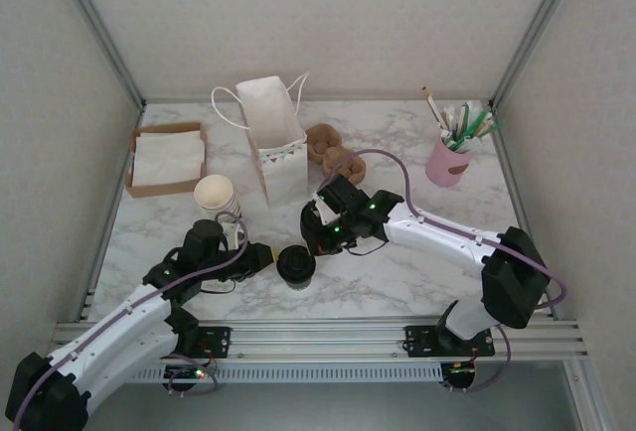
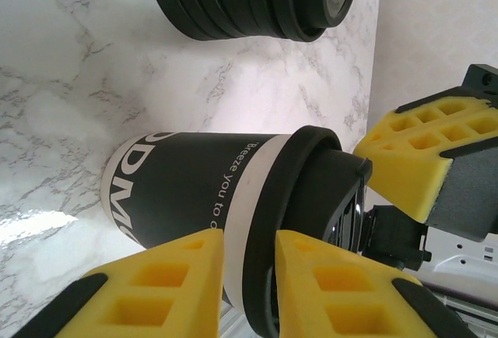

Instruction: Pack the takeout coffee

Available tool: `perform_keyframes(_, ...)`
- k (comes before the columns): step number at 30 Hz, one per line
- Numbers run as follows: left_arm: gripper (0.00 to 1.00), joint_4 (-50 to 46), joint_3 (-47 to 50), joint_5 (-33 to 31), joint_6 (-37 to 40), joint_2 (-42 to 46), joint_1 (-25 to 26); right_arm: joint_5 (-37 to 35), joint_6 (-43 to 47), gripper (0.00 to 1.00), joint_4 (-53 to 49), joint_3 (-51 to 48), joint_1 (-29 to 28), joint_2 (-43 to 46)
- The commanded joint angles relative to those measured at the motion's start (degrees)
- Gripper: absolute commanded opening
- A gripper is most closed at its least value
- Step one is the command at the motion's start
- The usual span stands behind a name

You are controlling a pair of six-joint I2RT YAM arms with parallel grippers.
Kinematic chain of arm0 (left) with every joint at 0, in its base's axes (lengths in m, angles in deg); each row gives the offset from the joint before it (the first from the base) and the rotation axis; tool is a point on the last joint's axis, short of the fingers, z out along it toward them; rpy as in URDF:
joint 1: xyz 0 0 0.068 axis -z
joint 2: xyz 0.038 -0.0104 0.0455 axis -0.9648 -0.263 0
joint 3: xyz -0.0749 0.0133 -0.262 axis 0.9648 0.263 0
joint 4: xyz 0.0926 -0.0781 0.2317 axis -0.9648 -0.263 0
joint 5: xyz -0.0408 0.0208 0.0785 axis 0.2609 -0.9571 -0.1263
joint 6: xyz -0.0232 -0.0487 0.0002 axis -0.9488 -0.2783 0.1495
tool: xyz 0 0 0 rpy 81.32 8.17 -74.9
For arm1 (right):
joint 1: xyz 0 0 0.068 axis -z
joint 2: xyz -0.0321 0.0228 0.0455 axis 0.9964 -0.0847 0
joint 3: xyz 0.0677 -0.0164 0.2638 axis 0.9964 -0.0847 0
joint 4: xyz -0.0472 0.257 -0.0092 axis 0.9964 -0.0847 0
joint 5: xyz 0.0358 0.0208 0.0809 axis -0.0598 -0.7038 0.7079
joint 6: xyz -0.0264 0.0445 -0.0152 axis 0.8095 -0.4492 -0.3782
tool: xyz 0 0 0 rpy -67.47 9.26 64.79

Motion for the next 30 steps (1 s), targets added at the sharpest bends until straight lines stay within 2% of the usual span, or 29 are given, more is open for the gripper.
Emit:
perform_keyframes(1, 0.24, 1.4, 1.5, 1.2, 0.2, -0.4, 0.0, 1.5, -0.7, 0.0, 0.8, -0.6, 0.3, -1.0)
perform_keyframes(22, 0.2, 3.3, 5.8, -0.7, -1.6, -1.0, 2.9, 0.7, -0.2, 0.0, 0.8, -0.6, 0.3, -3.8)
perform_keyframes(28, 0.21, 3.0, 6.2, -2.0, -2.2, -0.1, 3.5, 0.6, -0.3, 0.0, 1.2, -1.0, 0.3, -4.0)
perform_keyframes(30, 0.24, 1.5, 5.2, -2.8, -1.9, 0.6, 3.5, 0.4, -0.3, 0.0, 1.0, -0.9, 0.3, -3.9)
